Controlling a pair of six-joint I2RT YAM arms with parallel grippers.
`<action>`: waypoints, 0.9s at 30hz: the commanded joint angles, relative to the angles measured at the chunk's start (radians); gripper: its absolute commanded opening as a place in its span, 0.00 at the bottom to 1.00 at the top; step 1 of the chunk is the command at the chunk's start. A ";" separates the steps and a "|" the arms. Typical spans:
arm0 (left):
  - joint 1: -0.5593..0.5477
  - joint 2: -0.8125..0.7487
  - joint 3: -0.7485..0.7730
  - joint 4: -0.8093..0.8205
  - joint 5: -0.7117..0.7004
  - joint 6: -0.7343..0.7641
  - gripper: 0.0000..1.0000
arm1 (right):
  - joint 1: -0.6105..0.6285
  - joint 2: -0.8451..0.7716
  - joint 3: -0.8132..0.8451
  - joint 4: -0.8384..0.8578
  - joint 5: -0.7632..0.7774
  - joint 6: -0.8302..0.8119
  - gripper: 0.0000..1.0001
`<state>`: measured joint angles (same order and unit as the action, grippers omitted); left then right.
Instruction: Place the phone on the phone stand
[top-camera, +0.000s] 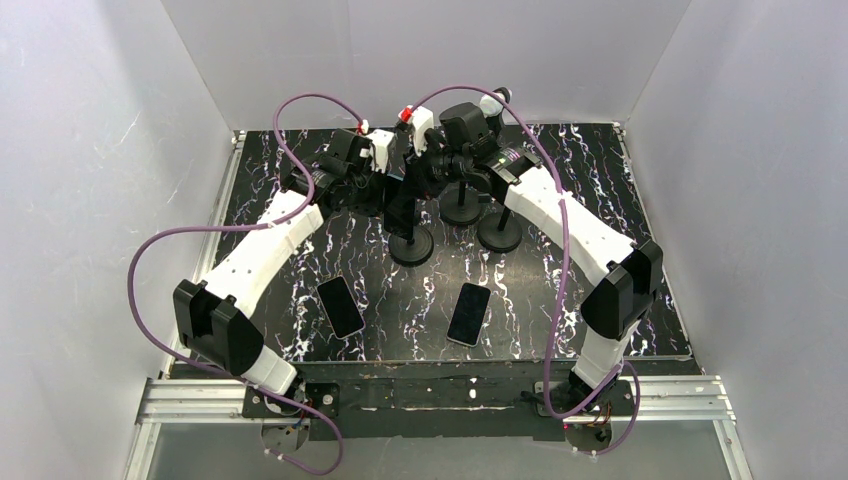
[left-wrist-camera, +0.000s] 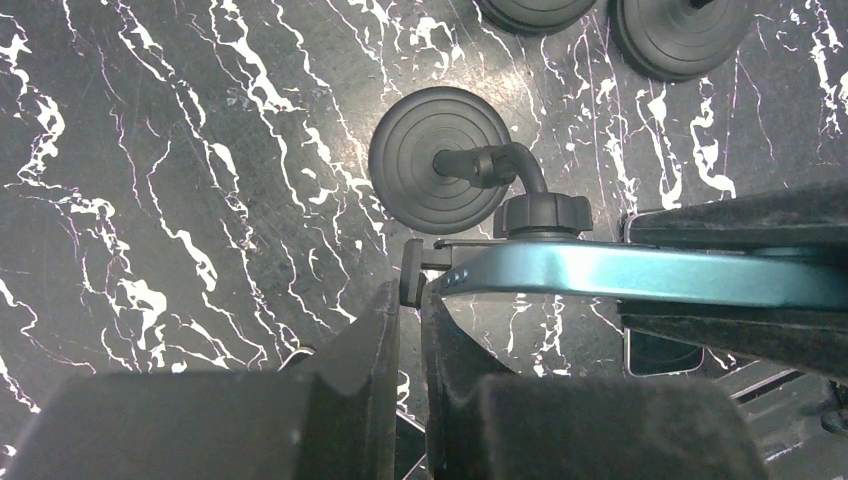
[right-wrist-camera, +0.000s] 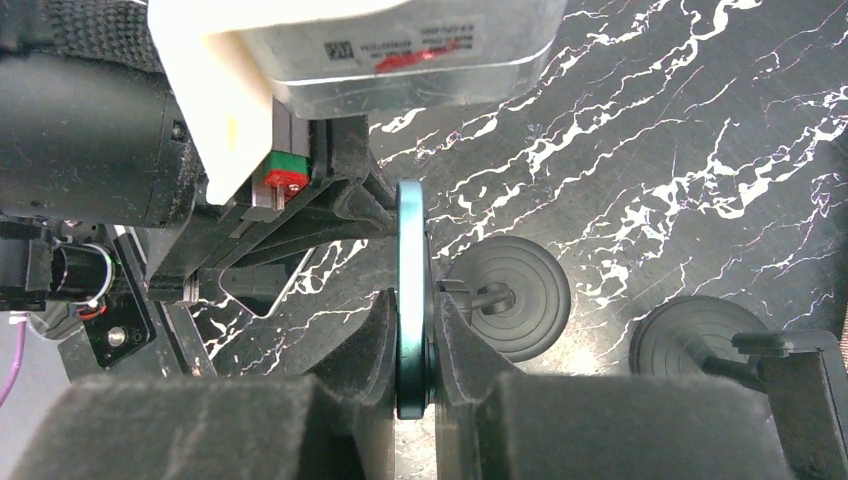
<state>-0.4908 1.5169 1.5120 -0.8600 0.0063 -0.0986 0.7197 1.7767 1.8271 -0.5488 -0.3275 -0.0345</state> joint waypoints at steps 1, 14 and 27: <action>0.014 -0.044 0.013 -0.084 0.055 0.033 0.00 | -0.040 0.018 -0.012 0.017 0.184 -0.113 0.01; 0.014 -0.064 0.019 -0.087 0.169 0.017 0.13 | -0.033 0.029 -0.039 0.049 0.168 -0.109 0.01; 0.016 -0.123 0.017 -0.070 0.197 -0.023 0.47 | -0.030 0.034 -0.036 0.039 0.171 -0.113 0.01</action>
<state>-0.4763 1.4742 1.5124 -0.9314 0.1913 -0.1066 0.7071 1.7870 1.8145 -0.4896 -0.2543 -0.0822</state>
